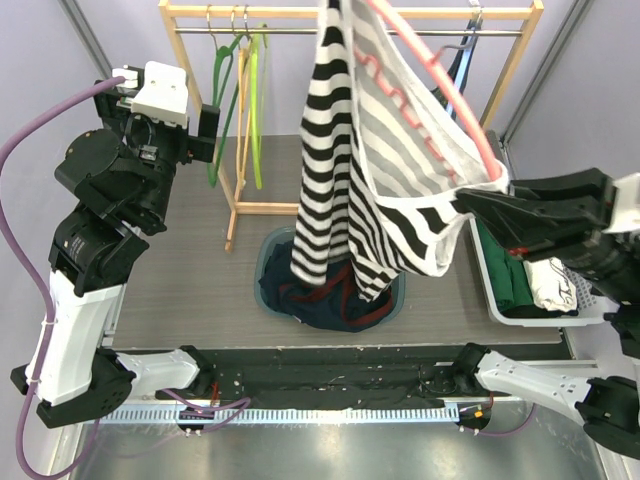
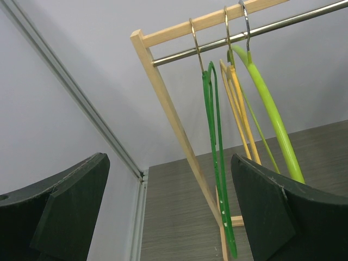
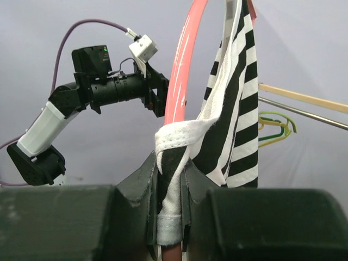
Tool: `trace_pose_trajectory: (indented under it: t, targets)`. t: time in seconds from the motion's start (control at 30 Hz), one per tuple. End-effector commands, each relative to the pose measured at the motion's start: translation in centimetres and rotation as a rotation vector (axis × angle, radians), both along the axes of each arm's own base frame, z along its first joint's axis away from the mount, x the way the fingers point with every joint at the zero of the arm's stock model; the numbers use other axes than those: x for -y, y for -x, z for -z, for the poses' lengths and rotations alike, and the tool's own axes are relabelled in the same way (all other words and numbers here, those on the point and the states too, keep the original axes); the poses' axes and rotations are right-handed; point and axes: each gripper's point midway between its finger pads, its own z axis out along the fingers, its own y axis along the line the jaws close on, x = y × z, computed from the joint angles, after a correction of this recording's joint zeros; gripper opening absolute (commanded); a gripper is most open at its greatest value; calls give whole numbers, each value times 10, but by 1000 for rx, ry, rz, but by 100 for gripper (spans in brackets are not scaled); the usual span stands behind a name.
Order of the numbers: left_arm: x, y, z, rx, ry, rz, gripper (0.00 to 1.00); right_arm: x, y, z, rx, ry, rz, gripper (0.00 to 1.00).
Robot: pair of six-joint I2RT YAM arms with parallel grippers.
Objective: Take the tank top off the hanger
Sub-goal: Pick up the hanger from the clothesline, then remove the tank top from the hanger.
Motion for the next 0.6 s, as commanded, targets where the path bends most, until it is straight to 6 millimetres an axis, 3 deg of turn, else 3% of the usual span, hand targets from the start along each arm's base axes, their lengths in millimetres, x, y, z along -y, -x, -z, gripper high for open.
trace_pose_trajectory:
  t: [0.0,0.2,0.33,0.53,0.57]
  targets:
    - [-5,7,-13,40,45,3,100,-9,-2,-24,73,-38,-17,1]
    - [0,10,-11,27,28,52,100,-25,-15,-3,23,20,-21,1]
    - [24,23,-2,-17,5,224,100,-39,-23,37,-61,120,-42,1]
    - [66,42,21,-104,-63,489,100,-54,-13,83,-174,259,-148,1]
    - [73,49,17,-96,-70,545,100,-55,-12,87,-190,273,-156,1]
